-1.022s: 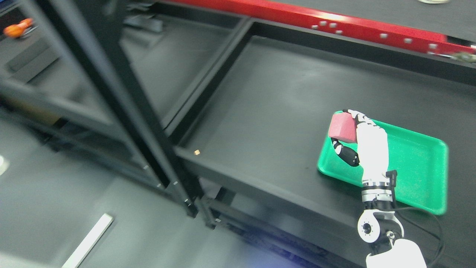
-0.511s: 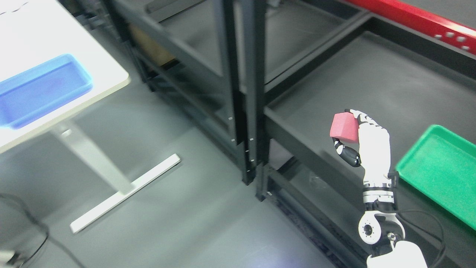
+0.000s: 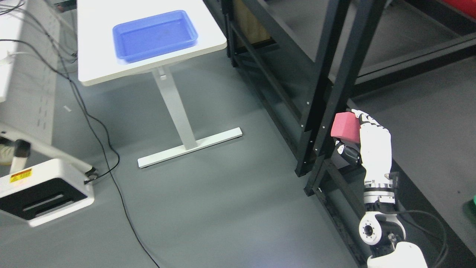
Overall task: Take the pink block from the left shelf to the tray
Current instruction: 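Turn and drive to the white table carrying the block in the right hand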
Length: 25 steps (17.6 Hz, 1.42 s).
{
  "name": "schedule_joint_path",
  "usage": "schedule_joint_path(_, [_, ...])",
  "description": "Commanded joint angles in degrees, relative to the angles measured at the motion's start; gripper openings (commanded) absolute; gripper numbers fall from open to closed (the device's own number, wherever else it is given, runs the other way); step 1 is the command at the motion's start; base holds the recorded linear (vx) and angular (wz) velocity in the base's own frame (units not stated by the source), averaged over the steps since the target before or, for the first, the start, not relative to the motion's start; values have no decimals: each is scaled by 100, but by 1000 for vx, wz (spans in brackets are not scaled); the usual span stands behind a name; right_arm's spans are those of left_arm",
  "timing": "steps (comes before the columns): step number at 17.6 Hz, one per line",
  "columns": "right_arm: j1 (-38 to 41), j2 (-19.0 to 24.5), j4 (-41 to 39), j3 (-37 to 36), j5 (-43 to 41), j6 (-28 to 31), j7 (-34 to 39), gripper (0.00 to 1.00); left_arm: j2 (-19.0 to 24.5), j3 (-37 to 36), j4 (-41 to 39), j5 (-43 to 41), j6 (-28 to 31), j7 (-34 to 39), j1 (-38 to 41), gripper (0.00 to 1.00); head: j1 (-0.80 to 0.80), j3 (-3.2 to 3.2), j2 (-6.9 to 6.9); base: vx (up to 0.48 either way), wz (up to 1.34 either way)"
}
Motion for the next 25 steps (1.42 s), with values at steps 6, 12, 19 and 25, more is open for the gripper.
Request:
schedule_joint_path(6, [67, -100, -15, -4, -2, 2, -16, 3, 100, 0, -100, 0, -2, -1, 184, 100, 0, 0, 0, -107, 637])
schedule_joint_path(12, [85, -100, -24, 5, -2, -6, -113, 3, 100, 0, -100, 0, -2, -1, 184, 100, 0, 0, 1, -39, 374])
schedule_joint_path(19, [226, -100, -112, 75, -11, -349, -1326, 3, 100, 0, -100, 0, -2, -1, 184, 100, 0, 0, 1, 48, 154])
schedule_joint_path(25, [234, -100, -112, 93, -11, -349, -1326, 3, 100, 0, -100, 0, -2, -1, 184, 100, 0, 0, 1, 103, 288])
